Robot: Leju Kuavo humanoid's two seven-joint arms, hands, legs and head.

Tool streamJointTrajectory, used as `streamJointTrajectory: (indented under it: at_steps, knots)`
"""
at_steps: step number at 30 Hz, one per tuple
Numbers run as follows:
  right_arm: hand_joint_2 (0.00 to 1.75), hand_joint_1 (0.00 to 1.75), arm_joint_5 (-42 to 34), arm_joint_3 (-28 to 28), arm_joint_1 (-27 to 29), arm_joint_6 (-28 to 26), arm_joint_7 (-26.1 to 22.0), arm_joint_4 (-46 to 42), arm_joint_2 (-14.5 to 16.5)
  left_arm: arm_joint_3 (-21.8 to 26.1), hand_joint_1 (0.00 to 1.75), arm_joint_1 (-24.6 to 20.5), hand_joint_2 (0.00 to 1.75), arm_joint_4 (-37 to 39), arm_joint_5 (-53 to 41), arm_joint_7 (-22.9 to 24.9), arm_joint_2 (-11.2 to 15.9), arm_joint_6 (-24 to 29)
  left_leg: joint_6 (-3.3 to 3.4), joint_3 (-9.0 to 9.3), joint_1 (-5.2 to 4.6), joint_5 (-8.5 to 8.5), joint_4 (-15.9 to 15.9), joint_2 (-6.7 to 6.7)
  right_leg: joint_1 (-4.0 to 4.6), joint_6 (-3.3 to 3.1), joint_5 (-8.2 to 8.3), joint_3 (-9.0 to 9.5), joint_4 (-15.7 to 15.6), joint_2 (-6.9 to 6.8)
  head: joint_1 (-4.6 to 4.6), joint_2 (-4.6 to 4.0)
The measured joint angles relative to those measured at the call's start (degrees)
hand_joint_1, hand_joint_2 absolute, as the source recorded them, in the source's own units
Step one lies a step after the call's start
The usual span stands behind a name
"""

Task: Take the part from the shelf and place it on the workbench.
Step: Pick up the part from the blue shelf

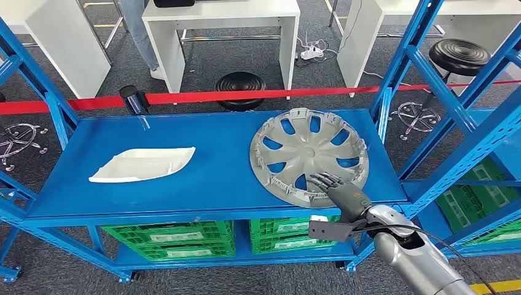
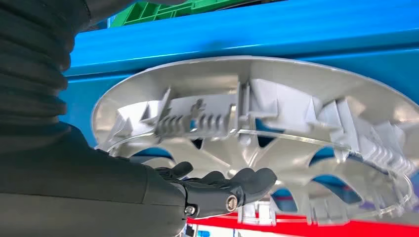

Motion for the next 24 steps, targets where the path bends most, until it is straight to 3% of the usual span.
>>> streamJointTrajectory:
  at_steps: [10,14,24]
  knots:
    - [1.75,0.05,1.01,3.62,-5.46,-0.84,-0.36,10.91,5.81,0.00,0.00,0.00,0.00,0.01,-0.84,-0.03,-0.02,0.00,-0.03,0.05,0.01,0.02,-0.05,0.03,0.00,-0.02,0.00,0.00,0.01,0.02,0.00,0.00]
    - [1.75,1.74,1.80,4.75,-8.20,-1.54,0.14,16.29,8.48,0.00,0.00,-0.05,0.00,0.00,-1.01,0.11,-0.02,0.00,-0.03,0.14,0.02,0.02,-0.07,0.06,0.01,-0.04,-0.01,0.03,0.00,0.04,0.00,0.00]
    - [1.75,1.75,3.47,6.90,-10.92,-5.02,0.34,22.69,11.12,0.30,0.00,-0.13,0.00,-0.01,-1.02,0.14,0.01,0.00,-0.29,0.54,0.13,0.03,-0.11,0.42,0.13,-0.31,0.03,0.20,-0.01,0.49,0.00,0.00]
